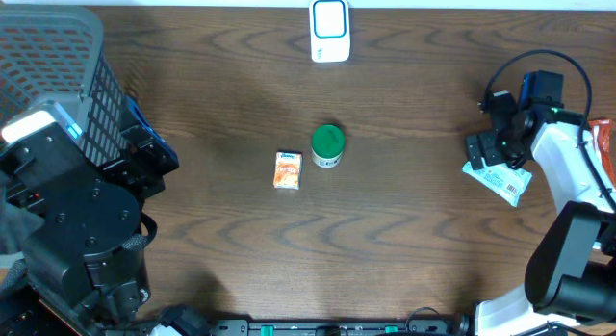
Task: Scan the item barcode
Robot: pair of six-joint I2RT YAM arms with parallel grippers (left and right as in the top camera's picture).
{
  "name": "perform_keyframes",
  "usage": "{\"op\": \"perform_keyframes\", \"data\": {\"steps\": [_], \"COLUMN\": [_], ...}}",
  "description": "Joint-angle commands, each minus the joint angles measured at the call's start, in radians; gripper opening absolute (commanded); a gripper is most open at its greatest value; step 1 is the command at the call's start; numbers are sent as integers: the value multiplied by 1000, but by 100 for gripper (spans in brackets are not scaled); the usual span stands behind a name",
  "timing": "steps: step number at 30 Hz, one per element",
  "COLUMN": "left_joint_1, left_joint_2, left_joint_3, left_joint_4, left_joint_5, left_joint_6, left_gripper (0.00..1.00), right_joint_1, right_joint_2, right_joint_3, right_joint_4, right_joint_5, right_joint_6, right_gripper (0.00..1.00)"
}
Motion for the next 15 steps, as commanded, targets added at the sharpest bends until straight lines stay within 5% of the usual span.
{"op": "perform_keyframes", "data": {"steps": [1, 15], "left_joint_1": [3, 3], "left_joint_2": [2, 2], "left_joint_3": [-1, -1], "left_joint_4": [0, 0], "left_joint_5": [-24, -24], "left_joint_6": [-1, -1], "left_gripper": [98, 98], "right_joint_1": [-5, -24], "right_joint_2": [52, 137], "right_joint_3": [1, 1], "right_joint_4": [-11, -5], "right_joint_5": [-43, 184], "right_joint_6": [-36, -58], "right_gripper": [96, 92]}}
